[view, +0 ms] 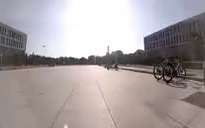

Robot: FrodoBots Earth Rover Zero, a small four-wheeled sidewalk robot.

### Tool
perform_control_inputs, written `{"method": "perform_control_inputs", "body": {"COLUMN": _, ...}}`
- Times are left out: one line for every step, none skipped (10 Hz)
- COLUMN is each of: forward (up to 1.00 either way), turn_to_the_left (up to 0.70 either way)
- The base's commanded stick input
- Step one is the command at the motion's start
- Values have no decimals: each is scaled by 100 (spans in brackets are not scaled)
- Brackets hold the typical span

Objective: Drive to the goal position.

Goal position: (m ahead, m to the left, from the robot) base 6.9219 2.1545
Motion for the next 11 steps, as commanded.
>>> {"method": "perform_control_inputs", "body": {"forward": 100, "turn_to_the_left": 0}}
{"method": "perform_control_inputs", "body": {"forward": 100, "turn_to_the_left": 0}}
{"method": "perform_control_inputs", "body": {"forward": 100, "turn_to_the_left": 0}}
{"method": "perform_control_inputs", "body": {"forward": 100, "turn_to_the_left": 0}}
{"method": "perform_control_inputs", "body": {"forward": 100, "turn_to_the_left": 0}}
{"method": "perform_control_inputs", "body": {"forward": 100, "turn_to_the_left": 0}}
{"method": "perform_control_inputs", "body": {"forward": 100, "turn_to_the_left": 0}}
{"method": "perform_control_inputs", "body": {"forward": 100, "turn_to_the_left": 0}}
{"method": "perform_control_inputs", "body": {"forward": 100, "turn_to_the_left": 0}}
{"method": "perform_control_inputs", "body": {"forward": 100, "turn_to_the_left": 0}}
{"method": "perform_control_inputs", "body": {"forward": 100, "turn_to_the_left": 0}}
